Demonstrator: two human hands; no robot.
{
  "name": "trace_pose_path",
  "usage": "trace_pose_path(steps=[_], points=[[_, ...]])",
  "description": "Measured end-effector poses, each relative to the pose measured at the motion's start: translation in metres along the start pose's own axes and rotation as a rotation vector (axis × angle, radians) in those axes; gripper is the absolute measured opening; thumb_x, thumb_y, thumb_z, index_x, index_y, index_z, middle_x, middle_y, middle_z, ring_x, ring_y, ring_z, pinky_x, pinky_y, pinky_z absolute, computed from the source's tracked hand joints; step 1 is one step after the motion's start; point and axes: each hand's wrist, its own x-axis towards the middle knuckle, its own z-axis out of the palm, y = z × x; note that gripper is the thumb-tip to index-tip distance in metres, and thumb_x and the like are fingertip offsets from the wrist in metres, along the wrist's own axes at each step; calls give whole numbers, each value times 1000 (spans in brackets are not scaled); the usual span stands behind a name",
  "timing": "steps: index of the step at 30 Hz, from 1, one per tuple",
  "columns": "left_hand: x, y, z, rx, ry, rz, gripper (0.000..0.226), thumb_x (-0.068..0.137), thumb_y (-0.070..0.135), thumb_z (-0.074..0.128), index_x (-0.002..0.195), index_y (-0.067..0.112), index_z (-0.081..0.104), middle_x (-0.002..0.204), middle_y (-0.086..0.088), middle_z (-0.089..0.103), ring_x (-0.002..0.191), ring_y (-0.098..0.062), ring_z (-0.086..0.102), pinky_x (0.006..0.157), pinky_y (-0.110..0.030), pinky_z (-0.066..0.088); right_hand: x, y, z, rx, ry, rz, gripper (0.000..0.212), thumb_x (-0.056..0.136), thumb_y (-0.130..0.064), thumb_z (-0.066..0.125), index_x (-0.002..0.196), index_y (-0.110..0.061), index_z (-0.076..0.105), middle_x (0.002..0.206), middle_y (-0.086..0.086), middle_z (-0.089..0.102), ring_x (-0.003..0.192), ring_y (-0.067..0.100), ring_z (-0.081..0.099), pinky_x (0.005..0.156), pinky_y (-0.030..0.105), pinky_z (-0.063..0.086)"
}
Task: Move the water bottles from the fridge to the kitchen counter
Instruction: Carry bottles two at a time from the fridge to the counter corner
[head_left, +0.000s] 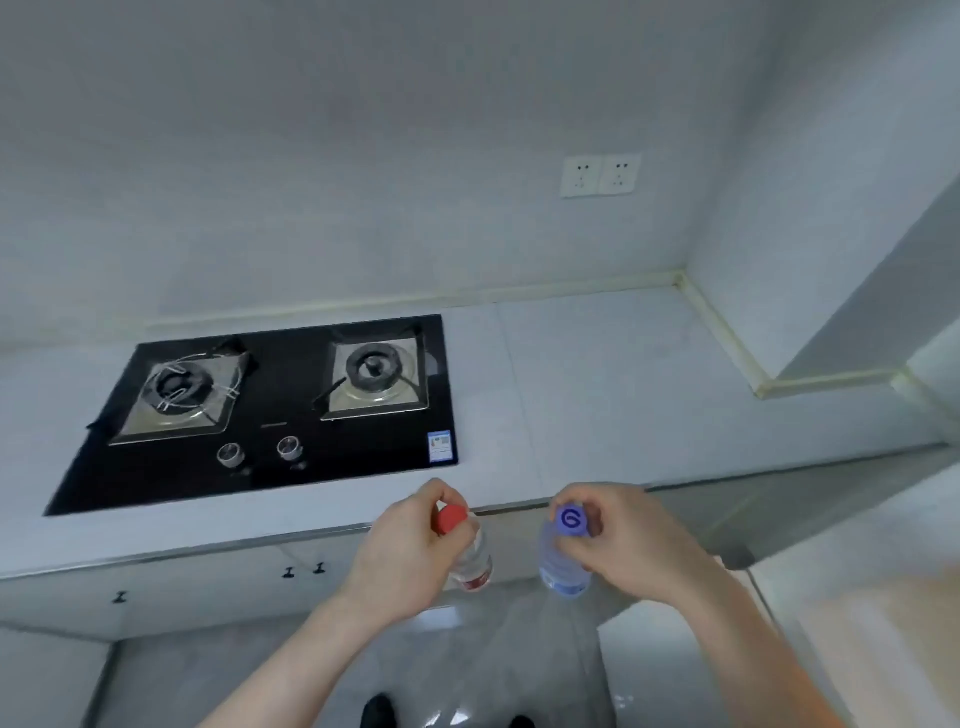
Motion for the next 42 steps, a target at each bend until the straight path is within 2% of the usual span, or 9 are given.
trace_pose_path(steps=[3, 8, 14, 18, 22, 28, 32, 38, 42], points=[[-15, -28, -35, -24, 96, -50, 13, 88, 47, 66, 89, 36, 59, 72, 5, 69, 64, -14, 67, 72, -44, 57, 28, -39, 18, -46, -46, -65, 21, 78, -37, 64, 98, -44, 69, 83, -25, 69, 73, -4, 63, 62, 11, 47], [-47, -88, -105, -48, 253, -127, 14, 87, 47, 66, 89, 35, 58, 73, 8, 69, 66, -12, 67, 71, -43, 57, 71, -125, 71, -75, -69, -221, 28, 81, -31, 73, 98, -52, 66, 91, -31, 67, 80, -3, 63, 67, 14, 49], [-86, -166, -191, -47, 391, -187, 13, 86, 49, 63, 90, 38, 56, 75, 11, 69, 65, -10, 65, 67, -38, 56, 104, -227, 142, -83, -132, -374, 19, 85, -31, 71, 99, -44, 69, 87, -19, 68, 69, 3, 59, 64, 26, 54], [-114, -217, -246, -9, 477, -233, 18, 84, 57, 58, 90, 41, 54, 78, 19, 67, 71, -4, 62, 60, -24, 49, 123, -291, 199, -78, -187, -457, 17, 86, -35, 71, 102, -42, 70, 88, -14, 69, 72, 11, 65, 69, 39, 62], [-141, -258, -289, -7, 550, -294, 18, 83, 58, 57, 91, 42, 54, 80, 25, 65, 68, -4, 60, 59, -22, 43, 140, -340, 247, -78, -245, -537, 19, 88, -36, 75, 103, -45, 69, 95, -19, 70, 83, 7, 70, 69, 35, 63], [-174, -304, -339, -32, 674, -366, 17, 80, 59, 56, 91, 46, 54, 82, 26, 66, 78, 3, 61, 62, -24, 48, 159, -407, 296, -75, -351, -629, 20, 88, -35, 74, 105, -44, 69, 97, -16, 72, 88, 8, 71, 72, 35, 65], [-189, -327, -365, -50, 753, -415, 22, 78, 62, 54, 93, 46, 55, 83, 23, 67, 75, -2, 63, 64, -28, 53, 176, -447, 325, -108, -422, -690, 19, 89, -34, 75, 103, -44, 69, 96, -19, 72, 90, 8, 71, 76, 33, 64], [-192, -358, -405, -62, 829, -465, 28, 77, 66, 52, 91, 42, 56, 83, 24, 67, 73, -1, 62, 60, -24, 48, 211, -501, 368, -108, -473, -771, 19, 85, -45, 74, 103, -46, 70, 91, -21, 71, 77, 7, 68, 69, 26, 60], [-181, -380, -435, -69, 876, -512, 33, 76, 67, 52, 91, 38, 58, 83, 21, 67, 73, -5, 64, 67, -34, 56, 245, -539, 398, -81, -517, -826, 19, 83, -44, 75, 101, -42, 72, 88, -20, 72, 75, 7, 67, 67, 26, 60]])
